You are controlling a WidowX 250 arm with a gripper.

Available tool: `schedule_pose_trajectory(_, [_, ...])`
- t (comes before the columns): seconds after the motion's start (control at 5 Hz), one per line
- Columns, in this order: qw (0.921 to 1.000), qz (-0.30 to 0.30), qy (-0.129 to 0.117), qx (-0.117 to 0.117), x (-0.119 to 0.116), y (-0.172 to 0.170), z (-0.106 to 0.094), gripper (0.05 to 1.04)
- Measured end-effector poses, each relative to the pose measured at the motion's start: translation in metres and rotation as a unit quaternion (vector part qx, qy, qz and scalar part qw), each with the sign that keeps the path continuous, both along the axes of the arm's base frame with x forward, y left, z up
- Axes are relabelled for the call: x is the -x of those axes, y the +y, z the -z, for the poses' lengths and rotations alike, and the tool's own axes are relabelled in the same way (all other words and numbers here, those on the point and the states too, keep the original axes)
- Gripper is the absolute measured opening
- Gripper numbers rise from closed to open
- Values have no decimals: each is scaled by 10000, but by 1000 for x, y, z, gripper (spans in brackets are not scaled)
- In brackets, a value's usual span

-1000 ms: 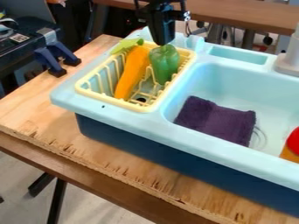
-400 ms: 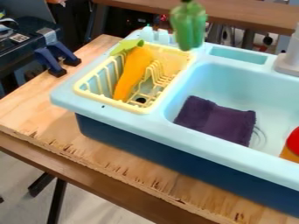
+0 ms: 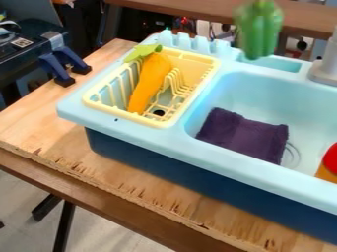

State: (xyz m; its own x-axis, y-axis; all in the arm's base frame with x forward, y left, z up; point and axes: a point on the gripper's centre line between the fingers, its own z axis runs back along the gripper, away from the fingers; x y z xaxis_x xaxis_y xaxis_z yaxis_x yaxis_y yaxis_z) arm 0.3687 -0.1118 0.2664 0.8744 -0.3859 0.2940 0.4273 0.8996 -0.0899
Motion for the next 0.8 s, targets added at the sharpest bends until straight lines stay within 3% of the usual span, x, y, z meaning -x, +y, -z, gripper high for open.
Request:
schedule_pose_trajectory(0.2, [9991,387,181,-19,-8,-37,31,88])
schedule_pose_trajectory(0.4, [9956,850,329,195,-13,-71,55,88])
schedule_pose_trajectory(0.6, [9904,1131,572,556,-17,-83,95,88])
schedule_pose_trajectory(0.8, [9862,1239,851,692,-24,-87,110,88])
